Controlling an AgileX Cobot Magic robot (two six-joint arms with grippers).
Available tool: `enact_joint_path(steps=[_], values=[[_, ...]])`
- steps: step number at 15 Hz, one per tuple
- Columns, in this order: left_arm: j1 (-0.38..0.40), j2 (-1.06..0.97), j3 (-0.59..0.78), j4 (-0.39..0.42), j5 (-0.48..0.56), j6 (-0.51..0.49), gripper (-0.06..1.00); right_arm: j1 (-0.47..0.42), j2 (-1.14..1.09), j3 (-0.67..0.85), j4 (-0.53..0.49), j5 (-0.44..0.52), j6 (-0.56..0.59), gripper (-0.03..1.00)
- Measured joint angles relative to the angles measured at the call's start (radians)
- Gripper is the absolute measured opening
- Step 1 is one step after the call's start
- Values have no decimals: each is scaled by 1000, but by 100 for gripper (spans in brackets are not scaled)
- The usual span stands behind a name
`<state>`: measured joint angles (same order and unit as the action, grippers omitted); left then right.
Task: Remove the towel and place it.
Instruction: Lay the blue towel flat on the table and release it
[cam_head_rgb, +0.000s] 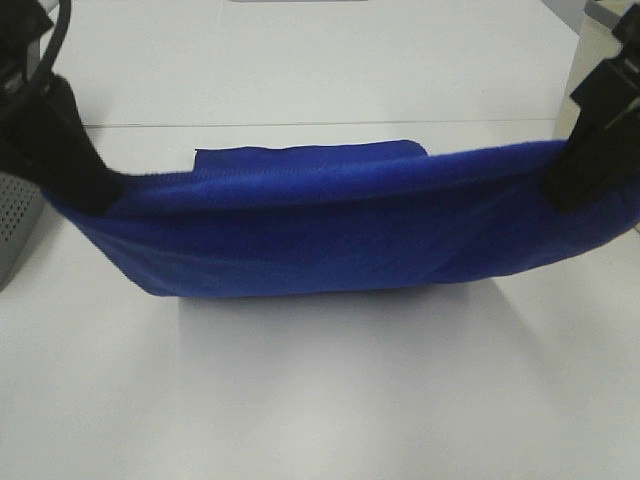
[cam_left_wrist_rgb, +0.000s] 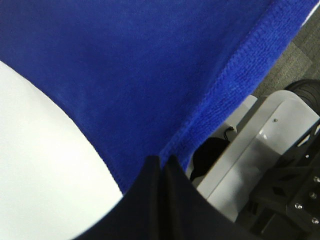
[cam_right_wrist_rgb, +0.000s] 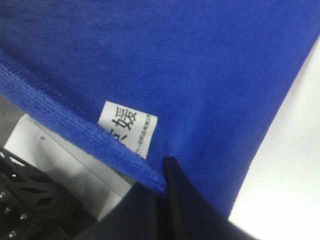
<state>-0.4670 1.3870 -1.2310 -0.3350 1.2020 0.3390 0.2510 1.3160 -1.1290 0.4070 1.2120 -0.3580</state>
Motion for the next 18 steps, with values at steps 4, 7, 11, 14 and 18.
enact_joint_path(steps=[4, 7, 11, 14, 18], values=[[0, -58, 157, -81, -2, -9, 0, 0, -70, 186, 66, 0, 1, 2], [0, -60, 294, -151, -2, -2, 0, 0, -96, 329, 119, 0, 3, 2], [0, -62, 462, -262, -14, 3, 0, 0, -96, 472, 161, -1, 3, 2], [-3, -46, 554, -324, -22, 26, 0, 0, -36, 550, 188, -2, 3, 2], [-3, 83, 572, -336, -57, 59, 0, 0, 103, 559, 195, -5, 11, 2]])
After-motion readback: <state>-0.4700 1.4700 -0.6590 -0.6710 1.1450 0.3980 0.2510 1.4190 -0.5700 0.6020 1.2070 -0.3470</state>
